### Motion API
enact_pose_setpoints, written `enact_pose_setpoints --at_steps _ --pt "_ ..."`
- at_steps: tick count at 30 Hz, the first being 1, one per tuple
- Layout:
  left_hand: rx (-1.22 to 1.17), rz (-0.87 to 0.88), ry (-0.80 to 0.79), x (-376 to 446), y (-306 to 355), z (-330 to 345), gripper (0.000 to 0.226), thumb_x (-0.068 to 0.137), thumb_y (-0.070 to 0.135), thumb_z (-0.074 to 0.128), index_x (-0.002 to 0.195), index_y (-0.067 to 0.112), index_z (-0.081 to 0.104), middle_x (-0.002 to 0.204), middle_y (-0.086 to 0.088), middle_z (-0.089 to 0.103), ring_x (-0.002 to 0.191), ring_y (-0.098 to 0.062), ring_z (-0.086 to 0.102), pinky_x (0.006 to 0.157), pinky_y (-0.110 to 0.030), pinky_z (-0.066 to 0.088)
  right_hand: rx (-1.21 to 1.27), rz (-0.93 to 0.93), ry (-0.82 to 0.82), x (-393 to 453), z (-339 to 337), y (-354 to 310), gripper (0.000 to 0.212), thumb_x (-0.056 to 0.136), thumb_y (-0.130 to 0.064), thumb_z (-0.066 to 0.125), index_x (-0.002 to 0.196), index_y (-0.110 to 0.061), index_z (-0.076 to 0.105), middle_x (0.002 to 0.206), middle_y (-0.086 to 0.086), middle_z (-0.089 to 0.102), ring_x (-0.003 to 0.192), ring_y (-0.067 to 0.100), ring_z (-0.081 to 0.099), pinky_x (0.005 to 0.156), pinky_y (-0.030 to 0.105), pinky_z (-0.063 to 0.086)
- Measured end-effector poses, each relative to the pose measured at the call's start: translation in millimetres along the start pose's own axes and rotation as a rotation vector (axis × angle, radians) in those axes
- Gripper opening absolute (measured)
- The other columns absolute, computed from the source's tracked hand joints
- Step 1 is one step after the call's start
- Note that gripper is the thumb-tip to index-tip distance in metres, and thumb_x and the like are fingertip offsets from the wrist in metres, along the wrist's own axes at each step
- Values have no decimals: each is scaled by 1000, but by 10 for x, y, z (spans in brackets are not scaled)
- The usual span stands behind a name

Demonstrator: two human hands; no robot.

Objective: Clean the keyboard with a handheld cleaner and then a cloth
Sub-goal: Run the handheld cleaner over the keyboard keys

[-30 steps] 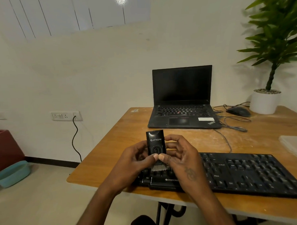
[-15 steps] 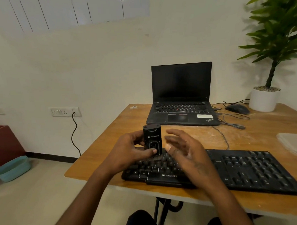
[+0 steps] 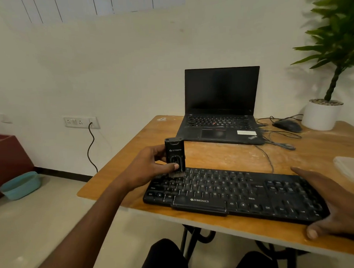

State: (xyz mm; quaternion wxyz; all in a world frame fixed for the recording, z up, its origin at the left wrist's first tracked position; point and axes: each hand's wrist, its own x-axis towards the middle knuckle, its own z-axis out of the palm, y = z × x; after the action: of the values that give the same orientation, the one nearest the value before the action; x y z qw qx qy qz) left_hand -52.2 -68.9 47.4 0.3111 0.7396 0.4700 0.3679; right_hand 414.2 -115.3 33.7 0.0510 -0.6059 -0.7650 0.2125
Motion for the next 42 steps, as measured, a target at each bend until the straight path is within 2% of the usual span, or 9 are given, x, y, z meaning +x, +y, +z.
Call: enact_pose_setpoints --at_steps 3,7,12,18,24,28,33,39,42 --pt "10 -14 20 17 -14 15 34 92 15 79 124 23 70 115 6 77 107 -10 71 90 -22 51 28 -10 30 28 42 46 148 29 -87 81 144 -65 -10 153 -19 15 138 13 26 117 46 32" --pt "40 -21 76 51 -21 61 36 93 17 79 126 23 68 114 9 77 105 -5 70 87 -17 49 40 -23 77 14 82 44 144 28 -89 79 140 -68 -9 146 -23 16 135 8 24 116 43 32" --pt "52 -21 -24 7 60 71 35 94 13 77 126 23 67 118 9 76 111 -10 70 88 -14 52 97 -39 135 -27 110 2 143 26 -88 81 140 -67 -3 141 -22 24 128 6 30 111 40 35" --pt "29 -17 -112 -369 214 45 39 92 9 77 128 17 65 111 9 77 88 -10 73 76 -19 56 141 -62 170 -68 127 -26 146 28 -88 81 149 -57 6 141 -20 30 127 8 36 109 40 39" --pt "-26 -3 -64 -571 202 207 53 88 16 80 136 23 59 126 9 73 116 -16 70 92 -23 57 146 -63 177 -96 141 -14 142 27 -88 80 145 -63 5 139 -23 31 125 7 37 104 37 40" --pt "46 11 -43 -277 97 230 48 92 17 80 135 26 59 121 2 74 112 -20 71 94 -35 60 143 -58 183 -94 147 -24 138 26 -89 80 140 -68 6 134 -23 34 121 7 39 98 34 39" --pt "115 -21 -6 152 27 169 43 94 21 77 133 27 59 115 -4 74 103 -22 71 93 -44 60 136 -65 178 -131 127 -67 142 27 -88 80 147 -59 10 135 -24 33 121 5 37 98 31 37" --pt "66 -7 -73 175 84 204 38 95 15 76 128 25 61 114 1 75 103 -18 71 86 -26 58 124 -65 177 -155 102 -128 141 28 -92 76 147 -55 9 136 -22 32 122 5 38 102 32 40" --pt "39 20 -129 12 139 201 38 94 13 76 129 22 63 118 0 75 108 -23 72 88 -31 61 131 -62 177 -164 97 -129 145 30 -93 75 152 -48 11 137 -22 31 122 5 38 102 31 40"
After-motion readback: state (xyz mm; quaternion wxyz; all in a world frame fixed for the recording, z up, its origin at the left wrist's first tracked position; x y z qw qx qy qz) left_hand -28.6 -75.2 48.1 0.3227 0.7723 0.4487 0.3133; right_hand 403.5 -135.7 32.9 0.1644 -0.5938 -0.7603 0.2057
